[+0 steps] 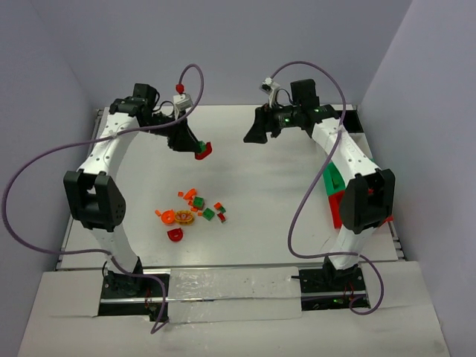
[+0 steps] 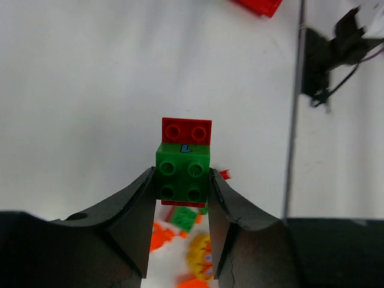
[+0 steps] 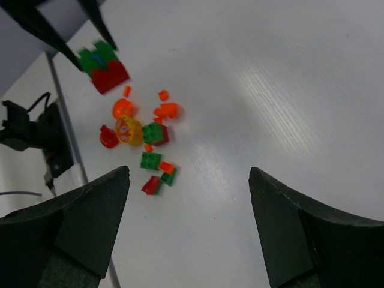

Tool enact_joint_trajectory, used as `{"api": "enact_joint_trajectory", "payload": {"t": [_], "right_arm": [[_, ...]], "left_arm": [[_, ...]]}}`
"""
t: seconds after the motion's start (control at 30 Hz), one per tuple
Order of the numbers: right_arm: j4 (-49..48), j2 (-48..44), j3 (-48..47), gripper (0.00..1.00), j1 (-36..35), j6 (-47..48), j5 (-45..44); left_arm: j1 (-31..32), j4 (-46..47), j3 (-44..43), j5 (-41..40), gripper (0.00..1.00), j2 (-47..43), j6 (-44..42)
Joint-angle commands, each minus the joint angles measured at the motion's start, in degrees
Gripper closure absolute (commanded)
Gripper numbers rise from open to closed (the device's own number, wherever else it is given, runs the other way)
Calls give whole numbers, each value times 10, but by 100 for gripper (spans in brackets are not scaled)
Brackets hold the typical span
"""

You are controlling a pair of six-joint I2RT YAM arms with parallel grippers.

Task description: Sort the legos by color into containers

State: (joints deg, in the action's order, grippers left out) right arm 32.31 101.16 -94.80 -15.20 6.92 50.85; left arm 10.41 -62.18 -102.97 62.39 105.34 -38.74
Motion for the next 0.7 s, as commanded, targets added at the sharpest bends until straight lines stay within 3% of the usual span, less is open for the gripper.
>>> {"api": "enact_joint_trajectory", "payload": {"t": [0.0, 0.13, 0.67], "right_arm": [[-59, -3, -45, 12, -41, -43, 75], [-54, 17, -73, 11, -74, -54, 98], [-20, 50, -78, 7, -117, -41, 152]], "left_arm": [[2, 167, 85, 100, 100, -43, 227], [8, 319, 149, 92, 100, -86, 336], [41, 349, 159, 85, 100, -120, 329]]}}
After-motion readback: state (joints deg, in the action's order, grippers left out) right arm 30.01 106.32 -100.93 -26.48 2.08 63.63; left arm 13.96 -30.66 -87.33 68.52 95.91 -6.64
